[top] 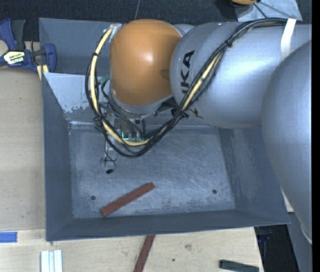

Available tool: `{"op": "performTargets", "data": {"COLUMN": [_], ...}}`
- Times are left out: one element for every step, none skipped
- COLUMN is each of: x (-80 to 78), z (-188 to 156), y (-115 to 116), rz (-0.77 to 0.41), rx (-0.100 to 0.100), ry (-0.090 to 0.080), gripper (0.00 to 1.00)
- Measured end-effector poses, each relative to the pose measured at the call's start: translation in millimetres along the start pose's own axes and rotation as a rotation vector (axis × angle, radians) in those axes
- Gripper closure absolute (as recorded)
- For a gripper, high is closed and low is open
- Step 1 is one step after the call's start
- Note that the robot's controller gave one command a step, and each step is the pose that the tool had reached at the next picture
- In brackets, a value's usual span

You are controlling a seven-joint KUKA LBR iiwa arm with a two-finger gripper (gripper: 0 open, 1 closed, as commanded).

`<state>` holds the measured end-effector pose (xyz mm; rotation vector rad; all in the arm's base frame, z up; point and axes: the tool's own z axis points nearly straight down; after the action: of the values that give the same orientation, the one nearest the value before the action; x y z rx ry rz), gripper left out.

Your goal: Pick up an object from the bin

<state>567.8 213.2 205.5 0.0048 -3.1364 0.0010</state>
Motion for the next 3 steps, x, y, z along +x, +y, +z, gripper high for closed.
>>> {"op": "performTargets", "data": {"x": [-1.9, 3.0, 35.7], "z": [-5, 27, 45], "y": [-1, -13, -70], "rz": [0.003, -0.069, -0.243], "rx": [-0.002, -0.003, -0.001], "ry": [-0.008, -0.014, -0.007], "gripper": [0.00, 0.00, 0.00]}}
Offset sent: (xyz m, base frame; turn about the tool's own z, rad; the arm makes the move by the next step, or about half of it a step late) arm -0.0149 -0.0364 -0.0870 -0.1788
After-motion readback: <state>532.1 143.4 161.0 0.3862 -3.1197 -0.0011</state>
